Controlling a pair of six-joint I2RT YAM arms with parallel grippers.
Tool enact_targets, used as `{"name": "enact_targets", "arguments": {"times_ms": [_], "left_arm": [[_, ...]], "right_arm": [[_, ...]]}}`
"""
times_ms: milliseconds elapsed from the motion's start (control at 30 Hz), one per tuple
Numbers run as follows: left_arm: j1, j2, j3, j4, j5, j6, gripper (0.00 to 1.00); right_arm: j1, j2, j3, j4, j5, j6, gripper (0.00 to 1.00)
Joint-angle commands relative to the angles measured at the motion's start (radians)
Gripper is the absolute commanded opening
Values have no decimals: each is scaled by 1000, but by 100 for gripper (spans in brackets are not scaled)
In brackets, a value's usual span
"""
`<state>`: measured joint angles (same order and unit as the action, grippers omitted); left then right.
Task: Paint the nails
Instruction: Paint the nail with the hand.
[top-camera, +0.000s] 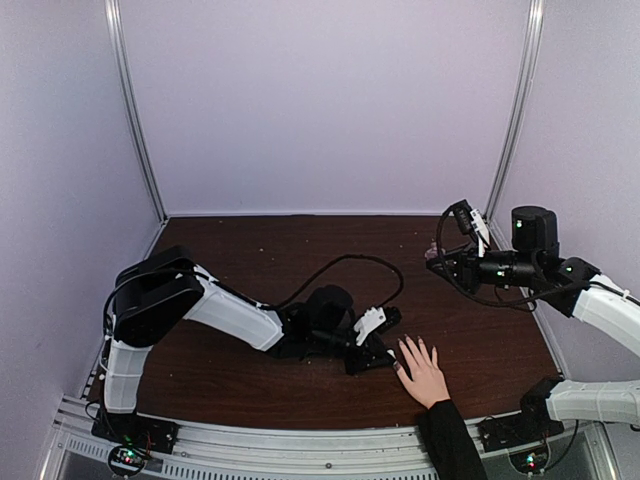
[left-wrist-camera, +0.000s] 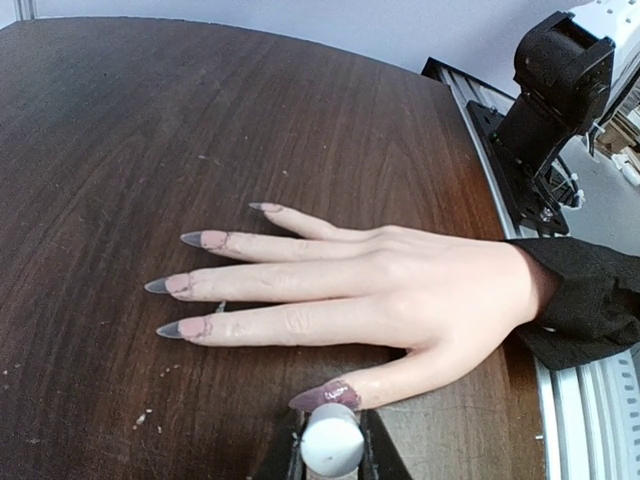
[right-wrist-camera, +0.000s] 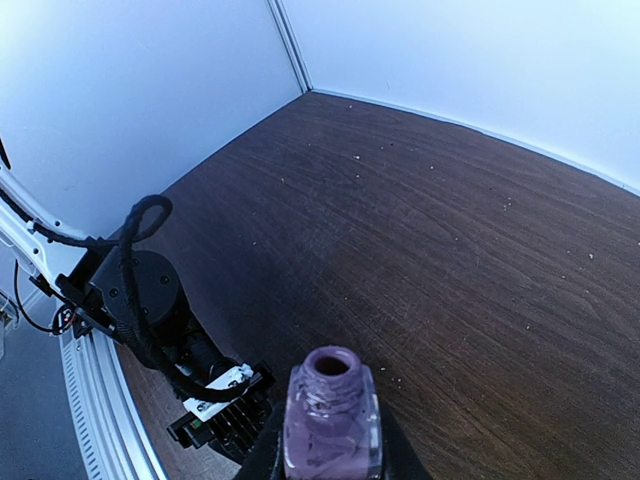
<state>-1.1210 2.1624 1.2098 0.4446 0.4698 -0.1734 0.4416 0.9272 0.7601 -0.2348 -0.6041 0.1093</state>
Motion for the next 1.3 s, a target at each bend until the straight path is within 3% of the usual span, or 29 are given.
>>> {"name": "enact_targets", "arguments": {"times_ms": [0,733,1267], "left_arm": [[-6,-18,-3,30,-22,11,0],[32,-56,-13,90,-70,-13,0],[76,-185,-139,159,-47,-34,0]], "right_arm": [[-6,-18,-10,26,10,7,0],[-6,-24,-7,23,14,6,0],[-6,-58,-3,36,5,9,0]]}}
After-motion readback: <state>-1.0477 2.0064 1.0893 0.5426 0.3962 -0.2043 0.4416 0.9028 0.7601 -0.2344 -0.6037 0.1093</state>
